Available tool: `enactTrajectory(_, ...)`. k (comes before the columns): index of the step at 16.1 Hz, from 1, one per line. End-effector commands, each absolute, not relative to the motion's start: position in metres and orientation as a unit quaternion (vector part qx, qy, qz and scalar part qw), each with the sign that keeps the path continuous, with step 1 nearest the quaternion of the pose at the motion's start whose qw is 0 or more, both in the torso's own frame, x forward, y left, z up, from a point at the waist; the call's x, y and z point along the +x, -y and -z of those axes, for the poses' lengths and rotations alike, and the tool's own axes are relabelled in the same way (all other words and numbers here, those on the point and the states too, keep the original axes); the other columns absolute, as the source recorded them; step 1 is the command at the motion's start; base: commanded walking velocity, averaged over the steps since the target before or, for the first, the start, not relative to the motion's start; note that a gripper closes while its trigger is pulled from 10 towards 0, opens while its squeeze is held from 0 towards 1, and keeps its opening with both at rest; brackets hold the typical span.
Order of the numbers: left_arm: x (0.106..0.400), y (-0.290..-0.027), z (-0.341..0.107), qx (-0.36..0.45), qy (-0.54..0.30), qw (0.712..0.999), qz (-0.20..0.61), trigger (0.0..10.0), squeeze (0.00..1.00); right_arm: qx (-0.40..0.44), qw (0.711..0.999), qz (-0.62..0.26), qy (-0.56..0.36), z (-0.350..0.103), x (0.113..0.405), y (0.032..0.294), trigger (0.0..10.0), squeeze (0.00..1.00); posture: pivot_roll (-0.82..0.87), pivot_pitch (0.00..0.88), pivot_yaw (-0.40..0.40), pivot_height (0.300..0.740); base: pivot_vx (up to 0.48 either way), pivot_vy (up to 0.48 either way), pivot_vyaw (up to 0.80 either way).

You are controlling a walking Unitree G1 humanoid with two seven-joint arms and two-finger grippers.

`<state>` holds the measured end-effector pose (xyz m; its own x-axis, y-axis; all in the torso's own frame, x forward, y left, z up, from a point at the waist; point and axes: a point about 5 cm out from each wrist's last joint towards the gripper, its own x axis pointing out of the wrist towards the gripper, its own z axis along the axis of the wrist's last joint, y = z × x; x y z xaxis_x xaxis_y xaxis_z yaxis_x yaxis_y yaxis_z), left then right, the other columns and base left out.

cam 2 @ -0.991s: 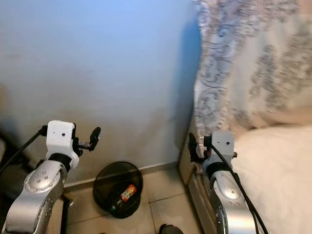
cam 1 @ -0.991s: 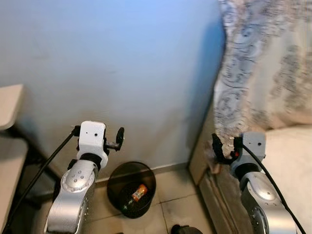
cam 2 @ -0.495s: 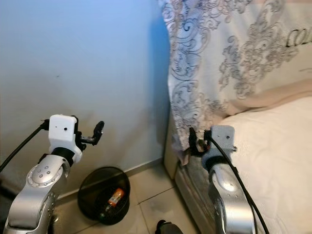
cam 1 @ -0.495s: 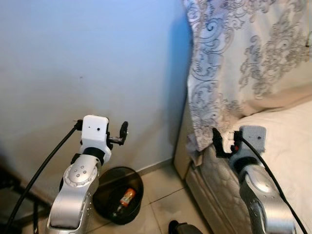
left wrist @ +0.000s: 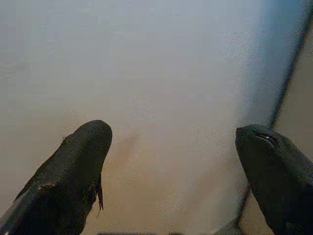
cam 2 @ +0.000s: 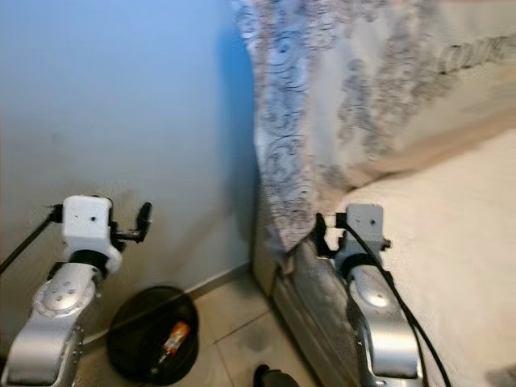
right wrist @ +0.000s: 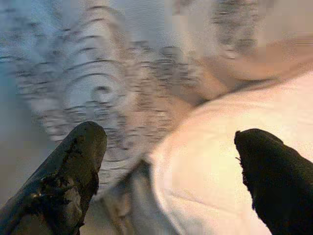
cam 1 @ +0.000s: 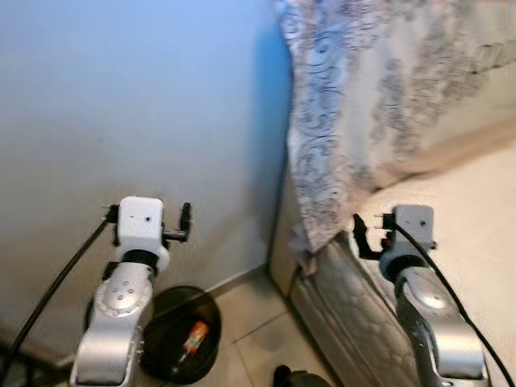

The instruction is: Clean up the room

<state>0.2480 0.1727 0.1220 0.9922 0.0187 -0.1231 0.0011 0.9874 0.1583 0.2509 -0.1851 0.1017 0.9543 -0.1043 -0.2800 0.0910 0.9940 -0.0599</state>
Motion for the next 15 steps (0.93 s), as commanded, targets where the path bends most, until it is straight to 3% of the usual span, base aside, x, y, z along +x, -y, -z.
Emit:
enactTrajectory(1, 0.2469, -0.1725, -0.1198, 0.086, -0.066, 0.994, -0.006, 10.0, 0.0, -0.021, 0.987, 0.053, -0.148, -0.1019, 0.2497, 0.1868, 10.0, 0.0, 0.07, 0.0, -0.019, 0.74, 0.0, 0.0, -0.74)
enactTrajectory(12, 0.2493, -0.1702, -0.1242, 0.089, -0.052, 0.994, 0.023, 10.0, 0.0, -0.01, 0.987, 0.057, -0.147, -0.1031, 0.2451, 0.1801, 10.0, 0.0, 0.06, 0.0, 0.013, 0.74, 0.0, 0.0, -0.74)
enactTrajectory(15, 0.2506, -0.1685, -0.1249, 0.09, -0.049, 0.994, 0.025, 10.0, 0.0, -0.01, 0.987, 0.063, -0.148, -0.1031, 0.2448, 0.1804, 10.0, 0.0, 0.06, 0.0, 0.013, 0.74, 0.0, -0.335, -0.7)
